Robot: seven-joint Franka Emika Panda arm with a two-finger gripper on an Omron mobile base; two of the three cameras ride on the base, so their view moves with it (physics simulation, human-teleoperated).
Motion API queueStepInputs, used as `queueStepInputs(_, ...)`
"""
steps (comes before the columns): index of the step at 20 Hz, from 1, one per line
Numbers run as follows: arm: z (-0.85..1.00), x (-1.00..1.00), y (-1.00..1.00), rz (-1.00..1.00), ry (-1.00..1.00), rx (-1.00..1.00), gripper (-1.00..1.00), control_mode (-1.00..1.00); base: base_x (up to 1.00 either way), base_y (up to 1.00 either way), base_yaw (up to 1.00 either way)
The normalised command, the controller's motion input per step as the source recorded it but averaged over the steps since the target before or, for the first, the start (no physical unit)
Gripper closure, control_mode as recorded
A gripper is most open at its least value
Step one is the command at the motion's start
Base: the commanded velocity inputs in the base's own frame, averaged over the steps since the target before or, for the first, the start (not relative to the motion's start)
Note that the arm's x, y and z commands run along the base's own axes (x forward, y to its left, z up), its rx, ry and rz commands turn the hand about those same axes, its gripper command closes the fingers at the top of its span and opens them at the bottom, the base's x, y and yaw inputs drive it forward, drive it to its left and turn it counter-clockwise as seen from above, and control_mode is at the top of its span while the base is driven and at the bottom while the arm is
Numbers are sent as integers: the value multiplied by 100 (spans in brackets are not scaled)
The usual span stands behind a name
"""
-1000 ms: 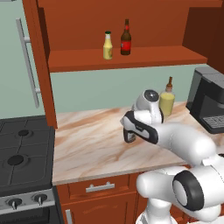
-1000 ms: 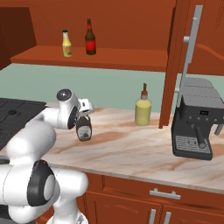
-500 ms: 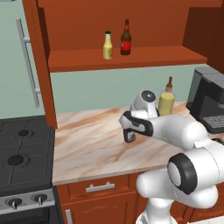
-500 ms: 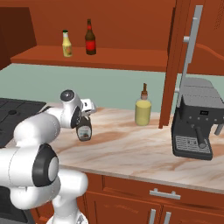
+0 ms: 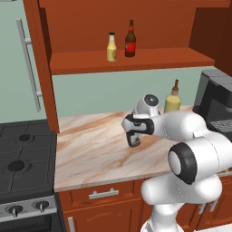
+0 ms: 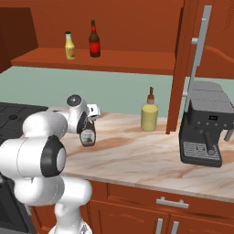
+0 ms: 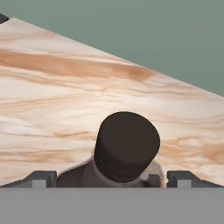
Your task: Pick the syrup bottle and mustard from the counter and place them in the cabinet.
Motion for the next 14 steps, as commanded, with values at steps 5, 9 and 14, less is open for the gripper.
queueStepInputs(5, -12, 9, 0, 0, 0, 0, 100, -100, 0, 0, 0)
queueStepInputs(9, 0, 0, 0, 0, 0, 0, 100, -100, 0, 0, 0)
queueStepInputs(14, 14, -8, 0, -2, -3, 3, 100, -100, 0, 0, 0)
